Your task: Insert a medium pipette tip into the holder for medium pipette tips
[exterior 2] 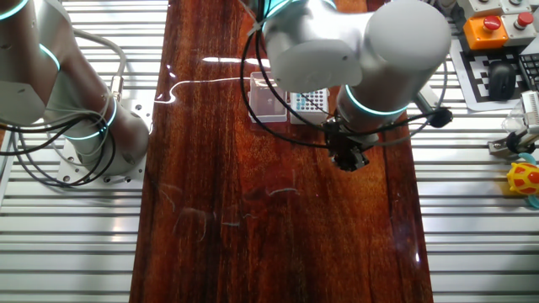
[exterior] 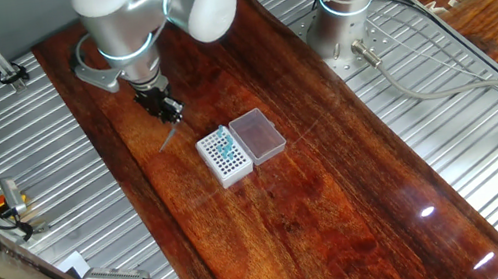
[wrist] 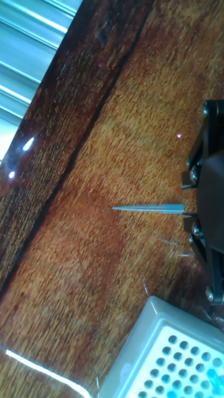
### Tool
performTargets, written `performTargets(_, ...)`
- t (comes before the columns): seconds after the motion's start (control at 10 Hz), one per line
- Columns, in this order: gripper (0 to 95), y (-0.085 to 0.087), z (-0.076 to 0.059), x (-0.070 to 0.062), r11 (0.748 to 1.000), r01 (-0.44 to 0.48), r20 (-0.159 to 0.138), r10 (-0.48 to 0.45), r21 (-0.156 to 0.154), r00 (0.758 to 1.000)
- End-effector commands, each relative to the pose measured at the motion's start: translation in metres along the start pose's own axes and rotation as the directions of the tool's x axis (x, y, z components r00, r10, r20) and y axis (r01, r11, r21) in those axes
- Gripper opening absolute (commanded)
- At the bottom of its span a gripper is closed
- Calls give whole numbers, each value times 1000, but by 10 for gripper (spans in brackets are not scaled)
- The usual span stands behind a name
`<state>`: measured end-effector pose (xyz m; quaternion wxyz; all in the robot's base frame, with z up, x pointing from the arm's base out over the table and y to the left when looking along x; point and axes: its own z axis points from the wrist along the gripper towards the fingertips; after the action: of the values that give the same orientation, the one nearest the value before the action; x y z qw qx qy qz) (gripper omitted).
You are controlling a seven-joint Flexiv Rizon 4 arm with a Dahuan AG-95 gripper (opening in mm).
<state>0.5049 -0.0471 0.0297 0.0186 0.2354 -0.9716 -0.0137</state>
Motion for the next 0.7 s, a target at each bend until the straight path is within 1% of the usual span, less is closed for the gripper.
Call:
performTargets(0.1, 190, 2, 4, -1, 1000, -6, 0, 6, -3, 1000)
performTargets(0.4, 190, 6, 11, -1, 1000, -15, 3, 15, -1, 1000)
performTargets(0.7, 190, 7, 14, -2, 1000, -18, 5, 18, 0, 1000)
